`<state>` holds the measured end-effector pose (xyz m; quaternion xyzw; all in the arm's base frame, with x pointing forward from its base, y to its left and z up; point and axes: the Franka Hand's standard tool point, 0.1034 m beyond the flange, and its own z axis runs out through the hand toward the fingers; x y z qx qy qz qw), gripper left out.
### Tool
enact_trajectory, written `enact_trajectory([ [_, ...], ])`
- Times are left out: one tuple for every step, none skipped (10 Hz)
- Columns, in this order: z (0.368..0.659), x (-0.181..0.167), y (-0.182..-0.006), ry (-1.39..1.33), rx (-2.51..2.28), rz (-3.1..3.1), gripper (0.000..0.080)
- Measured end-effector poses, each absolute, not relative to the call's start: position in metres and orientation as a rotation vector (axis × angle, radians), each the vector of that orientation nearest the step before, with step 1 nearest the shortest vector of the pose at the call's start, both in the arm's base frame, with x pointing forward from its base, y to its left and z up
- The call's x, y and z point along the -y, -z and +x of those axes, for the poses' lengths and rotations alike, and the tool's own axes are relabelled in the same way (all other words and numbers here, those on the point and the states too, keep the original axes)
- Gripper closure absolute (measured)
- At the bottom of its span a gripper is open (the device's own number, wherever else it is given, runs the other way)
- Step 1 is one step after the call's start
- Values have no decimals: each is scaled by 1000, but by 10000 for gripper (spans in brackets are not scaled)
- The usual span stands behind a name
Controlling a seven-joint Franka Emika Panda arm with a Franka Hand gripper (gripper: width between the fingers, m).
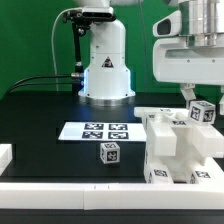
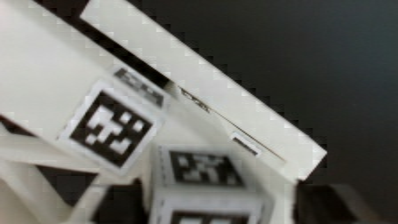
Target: Assemble chair
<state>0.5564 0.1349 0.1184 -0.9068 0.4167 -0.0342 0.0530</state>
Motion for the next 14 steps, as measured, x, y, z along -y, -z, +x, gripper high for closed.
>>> enact_trajectory([
  [557,-136,-119,120,-1044,-2857,265],
  [559,-132,-119,132,-805,-2940,186],
  [559,-127,-119,126,-557,-3011,157],
  [557,-127,-119,109,-337,-3061,157],
  [556,-127,-118,114,-167,-3086,152],
  [556,-126,-118,118,-95,-3091,152],
  [556,-126,-118,120,-21,-3095,151],
  [556,-125,-118,123,109,-3097,151],
  [556,-124,-118,120,250,-3094,151],
  [551,-124,-116,83,438,-3084,151],
  [551,-124,-116,83,363,-3091,151],
  [551,-124,-116,82,340,-3093,151],
  [551,-124,-116,82,339,-3094,271],
  [551,-124,-116,79,181,-3100,417],
])
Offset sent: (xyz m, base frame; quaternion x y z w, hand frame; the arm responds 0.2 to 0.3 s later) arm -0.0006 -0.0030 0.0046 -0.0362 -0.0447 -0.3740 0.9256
